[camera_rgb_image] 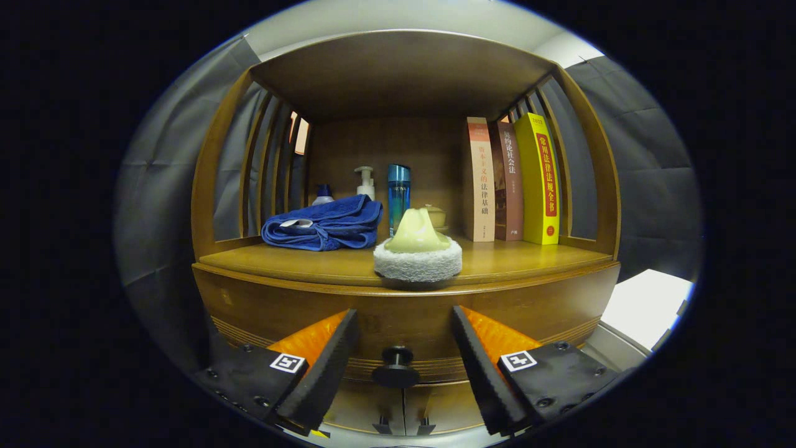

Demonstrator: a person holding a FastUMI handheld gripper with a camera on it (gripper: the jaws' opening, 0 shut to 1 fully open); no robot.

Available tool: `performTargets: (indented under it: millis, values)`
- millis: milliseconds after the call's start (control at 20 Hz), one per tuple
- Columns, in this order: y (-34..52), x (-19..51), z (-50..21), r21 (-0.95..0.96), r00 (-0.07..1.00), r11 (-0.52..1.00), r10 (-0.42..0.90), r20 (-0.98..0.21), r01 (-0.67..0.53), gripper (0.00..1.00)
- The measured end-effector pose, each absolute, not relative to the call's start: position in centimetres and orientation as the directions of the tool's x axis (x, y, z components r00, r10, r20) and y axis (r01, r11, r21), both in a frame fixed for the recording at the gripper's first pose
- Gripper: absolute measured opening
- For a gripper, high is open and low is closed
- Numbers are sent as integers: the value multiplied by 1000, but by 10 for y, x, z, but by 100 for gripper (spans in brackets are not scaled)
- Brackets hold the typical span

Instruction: Pull open the drawer, take out the items inside it, and place them on the countertop above the cabinet.

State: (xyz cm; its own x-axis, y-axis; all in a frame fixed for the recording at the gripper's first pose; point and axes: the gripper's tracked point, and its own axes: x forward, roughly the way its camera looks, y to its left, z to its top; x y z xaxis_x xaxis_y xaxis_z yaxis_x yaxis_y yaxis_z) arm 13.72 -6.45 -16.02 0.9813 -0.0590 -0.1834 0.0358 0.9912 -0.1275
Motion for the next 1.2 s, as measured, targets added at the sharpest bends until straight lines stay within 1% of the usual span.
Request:
performTargets:
  millis: [300,700,850,1050,1200]
  values:
    - [-64,109,-131,-129,987,991,-65,-146,46,98]
    - [-47,63,-61,-131,995,991,-50,-84,39,98]
    - [-41,40,-34,-141,997,989,-52,-62,43,98]
    - [-29,8,4,-171,1000,985,-30,-1,29,98]
    - [-22,-22,17,-163,1000,986,-26,4,26,98]
